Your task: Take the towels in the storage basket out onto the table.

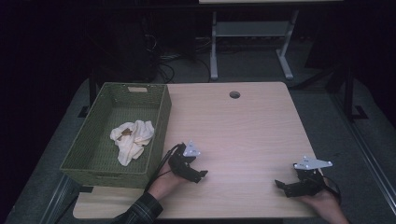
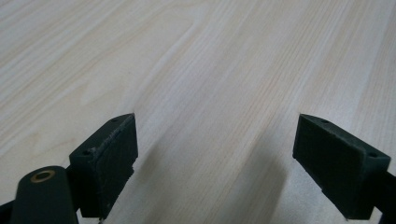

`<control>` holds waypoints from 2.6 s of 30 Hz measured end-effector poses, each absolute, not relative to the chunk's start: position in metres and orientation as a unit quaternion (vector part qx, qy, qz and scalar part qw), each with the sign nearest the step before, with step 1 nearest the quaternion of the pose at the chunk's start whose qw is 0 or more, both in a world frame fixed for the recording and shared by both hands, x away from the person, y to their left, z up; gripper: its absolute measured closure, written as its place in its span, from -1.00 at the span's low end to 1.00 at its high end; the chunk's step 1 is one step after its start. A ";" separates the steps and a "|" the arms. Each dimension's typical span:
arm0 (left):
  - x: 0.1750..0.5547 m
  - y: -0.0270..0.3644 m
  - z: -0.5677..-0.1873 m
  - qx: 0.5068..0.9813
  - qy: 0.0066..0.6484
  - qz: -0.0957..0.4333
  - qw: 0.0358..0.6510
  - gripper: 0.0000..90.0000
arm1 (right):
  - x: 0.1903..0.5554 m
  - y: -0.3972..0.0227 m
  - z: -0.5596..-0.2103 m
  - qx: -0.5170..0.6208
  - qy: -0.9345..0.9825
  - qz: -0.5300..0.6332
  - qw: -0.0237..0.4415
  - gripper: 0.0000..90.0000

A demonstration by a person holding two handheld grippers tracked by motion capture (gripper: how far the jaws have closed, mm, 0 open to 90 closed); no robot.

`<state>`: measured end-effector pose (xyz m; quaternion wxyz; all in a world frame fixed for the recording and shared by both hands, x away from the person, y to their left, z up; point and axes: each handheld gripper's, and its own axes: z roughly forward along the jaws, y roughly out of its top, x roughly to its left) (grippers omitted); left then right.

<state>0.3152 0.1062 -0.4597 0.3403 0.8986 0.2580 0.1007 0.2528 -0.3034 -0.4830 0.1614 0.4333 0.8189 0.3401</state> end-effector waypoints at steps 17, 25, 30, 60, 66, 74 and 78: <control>0.318 0.110 -0.444 0.894 0.266 0.109 0.344 -0.71 | 0.253 -0.303 -0.483 0.433 0.819 0.340 0.161 -0.99; 0.319 0.111 -0.440 0.894 0.270 0.110 0.341 -0.70 | 0.253 -0.304 -0.483 0.430 0.820 0.341 0.162 -0.99; 0.320 0.111 -0.437 0.891 0.275 0.106 0.344 -0.69 | 0.253 -0.304 -0.483 0.430 0.820 0.341 0.162 -0.99; 0.324 0.115 -0.403 0.884 0.283 0.090 0.362 -0.67 | 0.253 -0.304 -0.483 0.430 0.820 0.342 0.162 -0.99; 0.326 0.116 -0.395 0.884 0.283 0.079 0.364 -0.67 | 0.253 -0.304 -0.483 0.430 0.820 0.342 0.162 -0.99; 0.330 0.119 -0.383 0.884 0.278 0.076 0.368 -0.67 | 0.253 -0.304 -0.483 0.430 0.820 0.341 0.162 -0.99; 0.332 0.123 -0.377 0.881 0.281 0.077 0.373 -0.67 | 0.253 -0.304 -0.483 0.430 0.820 0.341 0.162 -0.99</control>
